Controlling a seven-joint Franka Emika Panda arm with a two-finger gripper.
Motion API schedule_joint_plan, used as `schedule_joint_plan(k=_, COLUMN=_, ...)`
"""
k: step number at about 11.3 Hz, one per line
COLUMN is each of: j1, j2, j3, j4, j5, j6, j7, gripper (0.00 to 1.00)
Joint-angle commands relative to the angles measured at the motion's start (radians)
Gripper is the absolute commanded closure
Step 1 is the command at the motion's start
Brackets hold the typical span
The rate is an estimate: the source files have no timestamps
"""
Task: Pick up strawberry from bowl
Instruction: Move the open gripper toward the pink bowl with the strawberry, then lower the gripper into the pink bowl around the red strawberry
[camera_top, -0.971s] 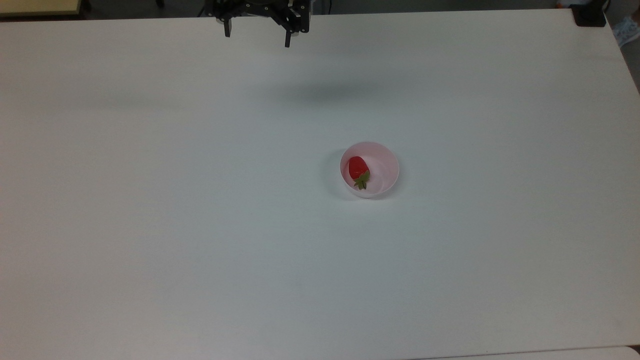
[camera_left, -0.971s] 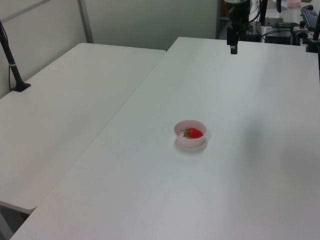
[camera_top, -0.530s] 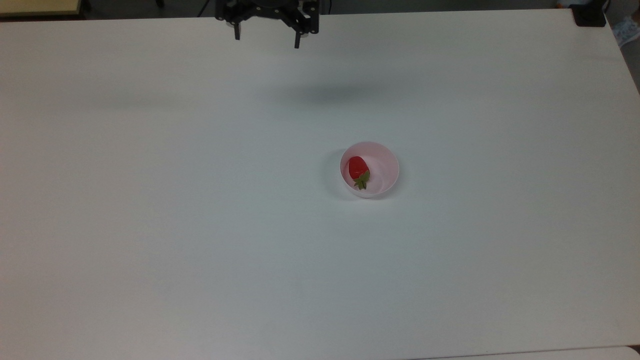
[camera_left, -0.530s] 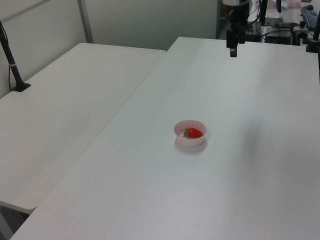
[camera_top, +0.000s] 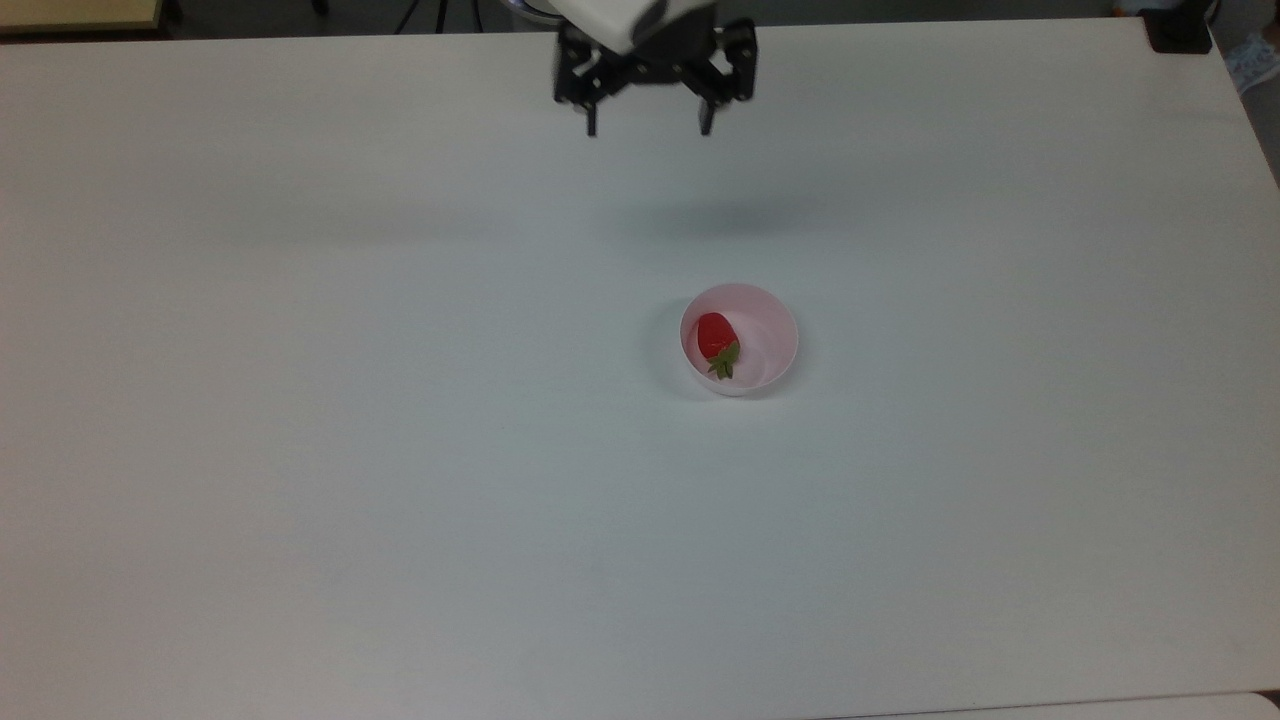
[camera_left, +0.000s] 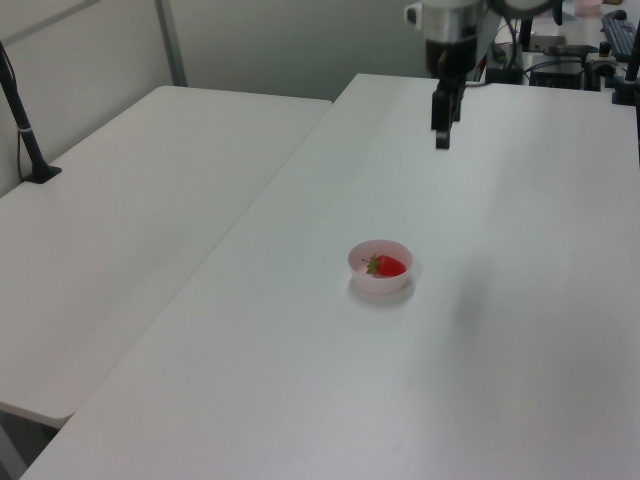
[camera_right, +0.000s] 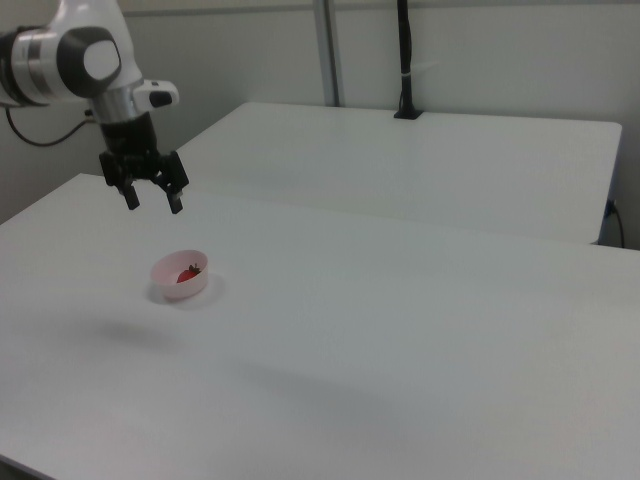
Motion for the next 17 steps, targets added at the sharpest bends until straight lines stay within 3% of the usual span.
schedule_joint_plan(k=1, j1=0.038, j2=0.085, j3=-0.008, j4=-0.005, j5=0.009, j6=0.089, j7=-0.113, gripper=0.0)
schedule_joint_plan(k=4, j1=0.062, j2=0.163, j3=-0.008, j4=-0.005, j5=0.0, j6=0.191, j7=-0.201, gripper=0.0)
schedule_joint_plan(k=11, j1=0.088, j2=0.311, j3=-0.01, j4=-0.005, j5=-0.006, j6=0.347, j7=-0.11, gripper=0.1)
schedule_joint_plan(k=17, j1=0.099, j2=0.377, j3=-0.01, j4=-0.005, j5=-0.024, j6=0.413, j7=-0.052, gripper=0.12)
